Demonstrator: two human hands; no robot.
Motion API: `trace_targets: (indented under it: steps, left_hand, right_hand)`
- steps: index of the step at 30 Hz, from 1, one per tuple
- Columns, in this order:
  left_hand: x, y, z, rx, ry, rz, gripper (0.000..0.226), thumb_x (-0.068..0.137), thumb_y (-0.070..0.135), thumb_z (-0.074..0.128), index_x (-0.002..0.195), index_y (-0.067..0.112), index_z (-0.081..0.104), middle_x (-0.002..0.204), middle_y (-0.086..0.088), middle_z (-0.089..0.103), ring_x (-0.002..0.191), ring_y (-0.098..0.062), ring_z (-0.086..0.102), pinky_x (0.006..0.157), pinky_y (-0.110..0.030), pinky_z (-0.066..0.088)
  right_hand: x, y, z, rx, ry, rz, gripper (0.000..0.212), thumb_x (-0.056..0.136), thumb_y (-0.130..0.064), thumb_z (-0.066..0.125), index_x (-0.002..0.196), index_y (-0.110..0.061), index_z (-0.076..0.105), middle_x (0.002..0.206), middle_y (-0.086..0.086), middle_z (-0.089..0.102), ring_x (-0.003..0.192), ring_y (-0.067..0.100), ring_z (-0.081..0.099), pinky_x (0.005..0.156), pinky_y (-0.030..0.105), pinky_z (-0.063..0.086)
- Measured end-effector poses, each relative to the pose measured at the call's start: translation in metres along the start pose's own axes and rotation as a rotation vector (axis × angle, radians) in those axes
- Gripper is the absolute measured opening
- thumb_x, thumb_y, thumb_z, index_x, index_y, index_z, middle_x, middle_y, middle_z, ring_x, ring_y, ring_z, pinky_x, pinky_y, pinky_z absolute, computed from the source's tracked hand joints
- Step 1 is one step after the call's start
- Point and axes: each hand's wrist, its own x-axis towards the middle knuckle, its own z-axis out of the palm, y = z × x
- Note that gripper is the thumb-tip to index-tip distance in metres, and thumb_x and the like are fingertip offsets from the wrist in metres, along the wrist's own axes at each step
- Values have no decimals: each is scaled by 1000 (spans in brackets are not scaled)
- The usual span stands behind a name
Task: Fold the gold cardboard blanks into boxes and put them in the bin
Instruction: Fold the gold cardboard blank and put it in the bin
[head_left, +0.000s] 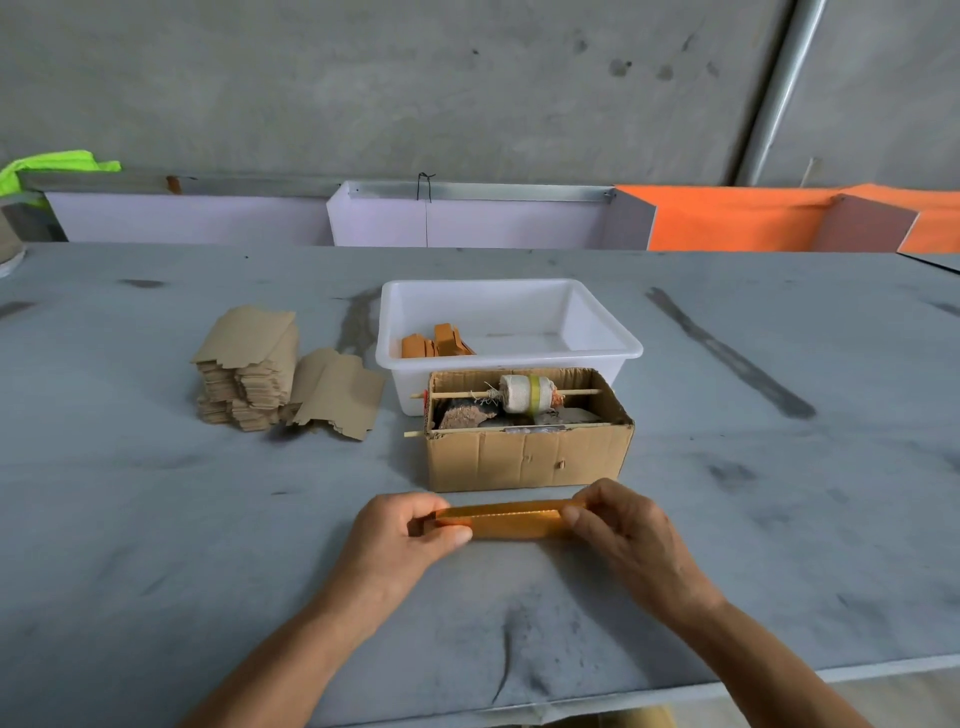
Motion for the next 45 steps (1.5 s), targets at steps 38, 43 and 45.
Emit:
trace_targets:
  steps: [38,43,45]
  left_hand:
    - [-6,49,-5,-749,34,-423,7,83,13,66,86,7,63,75,-15,73,50,-18,66,41,-21,49]
    - [-4,49,1,-808,67,-376,9,75,11,69,82,6,67,72,-14,72,55,-17,67,48,-22,54]
    - [-3,50,2,-802,79,-370,12,71,10,72,82,6,70,70,-11,71,54,-15,66,48,-21,54]
  right_hand:
    - [-6,-57,-8,570,91,420,11,92,-15,57,92,-8,65,69,10,72,45,17,61,39,20,43]
    - [-5,-58,-8,641,75,456,12,94,-17,56,94,-7,63,73,13,73,49,18,64,43,23,46]
    - [-5,-58,-8,661,68,456,12,92,-16,58,93,-5,64,76,12,73,52,18,66,43,23,48]
